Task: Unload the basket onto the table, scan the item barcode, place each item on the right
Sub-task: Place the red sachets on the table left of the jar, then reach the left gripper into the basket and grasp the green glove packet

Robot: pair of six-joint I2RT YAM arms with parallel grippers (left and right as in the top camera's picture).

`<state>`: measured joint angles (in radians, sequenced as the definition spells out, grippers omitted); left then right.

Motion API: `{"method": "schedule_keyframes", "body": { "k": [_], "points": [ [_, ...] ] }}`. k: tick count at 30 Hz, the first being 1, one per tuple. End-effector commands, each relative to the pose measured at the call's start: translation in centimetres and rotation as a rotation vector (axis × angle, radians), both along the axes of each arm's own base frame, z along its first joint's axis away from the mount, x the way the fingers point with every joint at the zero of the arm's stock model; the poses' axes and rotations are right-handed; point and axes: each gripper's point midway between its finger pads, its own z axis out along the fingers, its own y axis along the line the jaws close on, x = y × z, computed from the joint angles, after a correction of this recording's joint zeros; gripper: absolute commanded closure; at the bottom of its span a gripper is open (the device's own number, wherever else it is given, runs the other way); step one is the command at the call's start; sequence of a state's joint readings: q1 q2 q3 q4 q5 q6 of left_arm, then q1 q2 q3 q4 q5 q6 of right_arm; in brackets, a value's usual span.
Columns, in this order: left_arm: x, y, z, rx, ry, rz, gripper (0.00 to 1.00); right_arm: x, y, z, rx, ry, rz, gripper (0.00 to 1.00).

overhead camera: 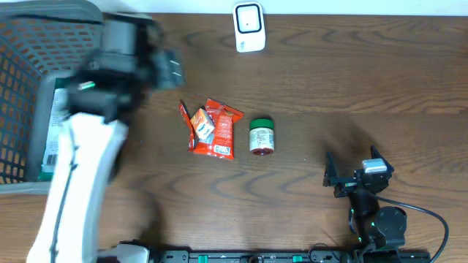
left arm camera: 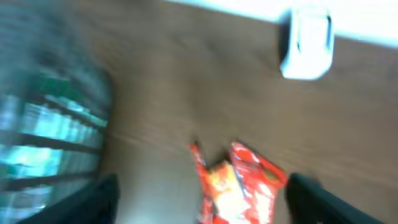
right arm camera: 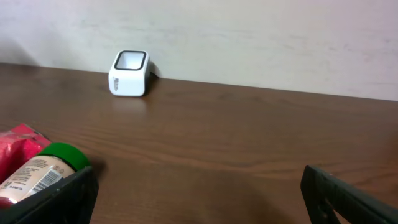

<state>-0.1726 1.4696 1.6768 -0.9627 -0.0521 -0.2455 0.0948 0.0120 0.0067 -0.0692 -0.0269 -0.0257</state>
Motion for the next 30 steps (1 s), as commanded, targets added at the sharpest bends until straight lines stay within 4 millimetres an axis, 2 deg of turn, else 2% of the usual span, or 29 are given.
{"method": "schedule_keyframes", "body": {
  "k": [1, 2, 3, 4, 6, 8, 9, 11, 12, 14, 17, 21, 22, 25, 30],
  "points": [
    [-1.6, 9.8, 5.9, 0.114, -0.133, 0.18, 0.05, -0.1, 0.2, 0.0, 0.014, 0.001, 0.008, 0.01],
    [-2.2, 12.5, 6.4, 0.127, -0.144, 0.248, 0.03, 0.0, 0.2, 0.0, 0.014, 0.001, 0.008, 0.01],
    [-3.1, 15.7, 6.4, 0.136, -0.138, 0.338, 0.01, 0.0, 0.2, 0.0, 0.014, 0.001, 0.008, 0.01],
    [-3.8, 18.1, 6.1, 0.139, -0.122, 0.404, 0.0, 0.0, 0.2, 0.0, 0.014, 0.001, 0.008, 0.01],
    [-4.5, 21.4, 5.0, 0.146, -0.084, 0.48, 0.02, 0.0, 0.2, 0.0, 0.013, 0.001, 0.008, 0.01],
    [-4.6, 23.4, 3.7, 0.141, -0.044, 0.492, 0.02, 0.0, 0.2, 0.0, 0.014, 0.001, 0.008, 0.01],
    [-4.1, 24.8, 1.8, 0.118, 0.005, 0.467, 0.02, 0.0, 0.2, 0.0, 0.014, 0.001, 0.008, 0.01],
    [-3.5, 26.1, -0.4, 0.097, 0.057, 0.451, 0.02, 0.0, 0.2, 0.0, 0.014, 0.001, 0.008, 0.01],
    [-2.9, 27.4, -2.5, 0.083, 0.106, 0.447, 0.02, -0.1, 0.2, 0.0, 0.014, 0.001, 0.008, 0.01],
    [-1.9, 28.0, -5.1, 0.069, 0.158, 0.398, 0.02, 0.0, 0.2, 0.0, 0.014, 0.001, 0.008, 0.01],
    [0.4, 27.0, -10.0, -0.014, 0.238, 0.274, 0.02, 0.0, 0.2, 0.0, 0.014, 0.001, 0.008, 0.01],
    [1.6, 26.4, -14.4, -0.043, 0.329, 0.21, 0.02, -0.1, 0.2, 0.0, 0.013, 0.001, 0.008, 0.01],
    [2.0, 26.0, -16.3, -0.052, 0.366, 0.186, 0.02, -0.1, 0.2, 0.0, 0.014, 0.001, 0.009, 0.01],
    [3.0, 25.3, -19.6, -0.069, 0.42, 0.155, 0.02, 0.0, 0.2, 0.0, 0.014, 0.001, 0.008, 0.01],
    [4.2, 24.5, -23.5, -0.08, 0.473, 0.125, 0.02, -0.1, 0.2, 0.0, 0.014, 0.001, 0.009, 0.01]
  ]
}}
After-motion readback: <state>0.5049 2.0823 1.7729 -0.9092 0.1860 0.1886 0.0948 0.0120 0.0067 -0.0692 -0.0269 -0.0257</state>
